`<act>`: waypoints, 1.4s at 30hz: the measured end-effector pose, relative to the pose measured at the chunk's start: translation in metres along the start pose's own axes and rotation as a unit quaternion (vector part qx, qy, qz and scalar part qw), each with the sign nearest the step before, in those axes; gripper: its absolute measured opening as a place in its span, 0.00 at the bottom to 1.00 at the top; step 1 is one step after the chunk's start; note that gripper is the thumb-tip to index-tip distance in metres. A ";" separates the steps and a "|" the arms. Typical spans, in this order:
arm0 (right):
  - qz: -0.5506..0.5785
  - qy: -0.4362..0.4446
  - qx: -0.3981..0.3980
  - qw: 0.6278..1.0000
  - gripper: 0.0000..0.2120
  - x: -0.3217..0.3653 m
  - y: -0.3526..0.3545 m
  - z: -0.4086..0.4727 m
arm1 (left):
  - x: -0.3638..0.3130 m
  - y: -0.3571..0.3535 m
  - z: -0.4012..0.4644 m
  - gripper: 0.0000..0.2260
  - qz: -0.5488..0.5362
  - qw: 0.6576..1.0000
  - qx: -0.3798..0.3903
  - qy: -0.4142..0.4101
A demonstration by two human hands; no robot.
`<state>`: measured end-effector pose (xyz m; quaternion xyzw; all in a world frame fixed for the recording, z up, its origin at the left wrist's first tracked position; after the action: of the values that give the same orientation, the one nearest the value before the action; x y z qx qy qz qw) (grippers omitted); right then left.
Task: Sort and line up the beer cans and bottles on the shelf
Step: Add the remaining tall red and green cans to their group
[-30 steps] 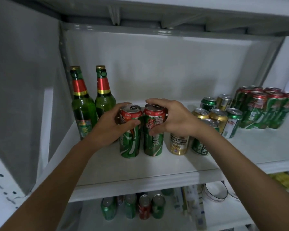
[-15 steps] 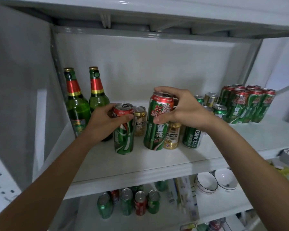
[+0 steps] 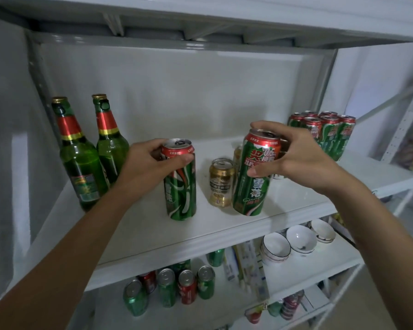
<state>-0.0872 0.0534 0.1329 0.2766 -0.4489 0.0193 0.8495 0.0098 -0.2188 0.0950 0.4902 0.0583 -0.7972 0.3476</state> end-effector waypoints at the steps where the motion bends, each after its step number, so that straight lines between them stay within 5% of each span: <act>1: -0.007 -0.004 -0.005 1.000 0.45 -0.003 0.006 -0.003 | -0.006 -0.006 0.001 0.15 -0.007 1.000 0.008 -0.006; 9: -0.026 -0.055 -0.046 0.997 0.38 -0.032 0.063 -0.032 | -0.044 -0.063 0.007 0.11 -0.032 0.996 0.063 -0.049; 25: -0.092 -0.127 -0.147 0.977 0.45 -0.089 0.226 -0.122 | -0.138 -0.273 -0.006 0.18 -0.081 0.977 0.176 -0.084; 42: -0.063 -0.120 -0.193 0.972 0.44 -0.173 0.305 -0.109 | -0.130 -0.403 0.043 0.18 -0.028 0.991 0.102 -0.083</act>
<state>-0.1939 0.4022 0.0888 0.1357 -0.5243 -0.1539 0.8264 -0.2325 0.1301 0.1237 0.4534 -0.0384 -0.8464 0.2766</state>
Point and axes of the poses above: each hand's wrist, its own z-axis towards the middle knuckle, its own y-axis out of the back of the hand, x = y × z, the point moved 9 cm from there along z, towards the middle knuckle, and after that the axes turned 6 degrees about -x, right-handed, at the moved point
